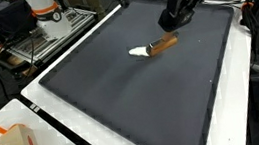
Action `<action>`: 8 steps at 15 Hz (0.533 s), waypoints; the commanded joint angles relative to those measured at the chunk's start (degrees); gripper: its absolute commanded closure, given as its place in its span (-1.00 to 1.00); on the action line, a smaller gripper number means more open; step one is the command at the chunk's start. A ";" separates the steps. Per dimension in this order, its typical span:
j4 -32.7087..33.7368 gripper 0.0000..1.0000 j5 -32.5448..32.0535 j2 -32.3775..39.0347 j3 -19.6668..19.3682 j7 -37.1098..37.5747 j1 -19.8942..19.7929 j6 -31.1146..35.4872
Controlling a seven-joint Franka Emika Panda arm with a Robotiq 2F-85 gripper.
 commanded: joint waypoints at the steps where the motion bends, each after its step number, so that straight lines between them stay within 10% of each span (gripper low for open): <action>1: 1.96 0.56 -0.13 2.31 0.41 -5.06 -1.37 -2.72; 8: 4.50 0.56 1.37 5.81 0.64 -7.89 -3.22 -7.78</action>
